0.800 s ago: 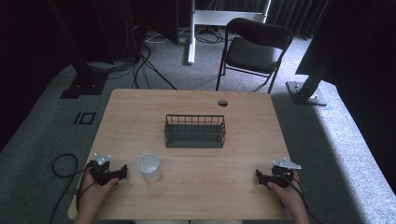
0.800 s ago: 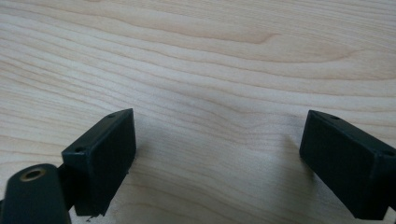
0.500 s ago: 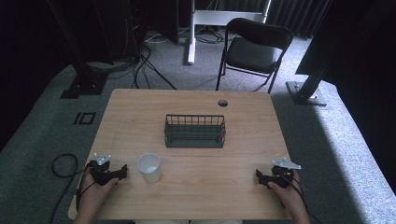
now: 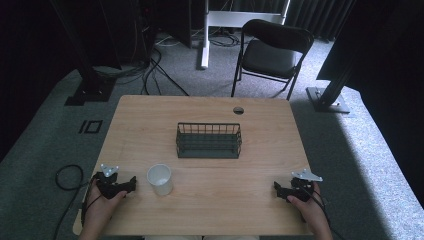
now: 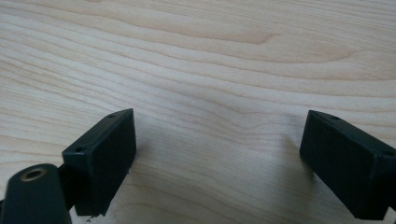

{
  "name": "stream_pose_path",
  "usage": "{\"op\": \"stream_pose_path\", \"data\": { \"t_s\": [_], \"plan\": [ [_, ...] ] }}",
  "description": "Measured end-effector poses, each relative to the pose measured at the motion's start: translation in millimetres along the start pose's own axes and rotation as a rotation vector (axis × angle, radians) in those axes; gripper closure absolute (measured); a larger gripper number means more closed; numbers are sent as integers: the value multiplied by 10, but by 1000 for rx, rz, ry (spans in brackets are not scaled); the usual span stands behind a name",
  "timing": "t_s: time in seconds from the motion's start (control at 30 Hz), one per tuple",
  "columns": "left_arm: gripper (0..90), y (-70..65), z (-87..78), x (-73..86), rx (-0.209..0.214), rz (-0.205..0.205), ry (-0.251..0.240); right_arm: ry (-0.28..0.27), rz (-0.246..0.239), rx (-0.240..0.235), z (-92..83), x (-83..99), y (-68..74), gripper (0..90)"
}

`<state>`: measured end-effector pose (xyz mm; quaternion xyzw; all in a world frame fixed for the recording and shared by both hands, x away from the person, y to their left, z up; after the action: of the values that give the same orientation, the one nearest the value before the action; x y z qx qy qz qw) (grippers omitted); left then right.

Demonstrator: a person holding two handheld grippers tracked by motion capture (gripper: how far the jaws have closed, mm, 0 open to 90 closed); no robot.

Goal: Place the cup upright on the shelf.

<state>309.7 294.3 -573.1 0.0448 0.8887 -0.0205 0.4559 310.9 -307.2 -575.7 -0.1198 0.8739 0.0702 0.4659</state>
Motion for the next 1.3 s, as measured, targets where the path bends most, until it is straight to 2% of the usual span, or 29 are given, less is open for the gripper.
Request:
{"op": "stream_pose_path", "data": {
  "t_s": [0.13, 0.3, 0.4, 0.43, 0.5, 0.67, 0.97, 1.1, 1.17, 1.3],
  "plan": [
    [72, 0, 0, 0, 0, 0, 0, 0, -7, -9, 1, -1, 4, 105],
    [72, 0, 0, 0, 0, 0, 0, -8, -21, -43, 16, -17, 29, 108],
    [72, 0, 0, 0, 0, 0, 0, -19, -32, -69, 25, -35, 66, 108],
    [72, 0, 0, 0, 0, 0, 0, -17, -48, -79, 32, -48, 95, 108],
    [72, 0, 0, 0, 0, 0, 0, -23, -45, -96, 37, -72, 123, 108],
    [72, 0, 0, 0, 0, 0, 0, -35, -58, -112, 47, -127, 172, 108],
    [72, 0, 0, 0, 0, 0, 0, -57, -85, -173, 74, -253, 337, 108],
    [72, 0, 0, 0, 0, 0, 0, -65, -79, -205, 92, -302, 423, 108],
    [72, 0, 0, 0, 0, 0, 0, -66, -100, -225, 109, -331, 497, 109],
    [72, 0, 0, 0, 0, 0, 0, -71, -110, -245, 130, -364, 573, 109]
  ]
}}
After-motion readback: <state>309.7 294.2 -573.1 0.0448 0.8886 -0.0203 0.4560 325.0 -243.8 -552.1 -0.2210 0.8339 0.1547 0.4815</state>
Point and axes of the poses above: each handheld gripper's, and its own axes: z roughly forward along the jaws, x roughly out of its underside, y roughly to its left, the point moved 3 cm from there along z, roughly forward along the jaws, and after that the axes turned 10 degrees about -y, right-handed, at the moved point
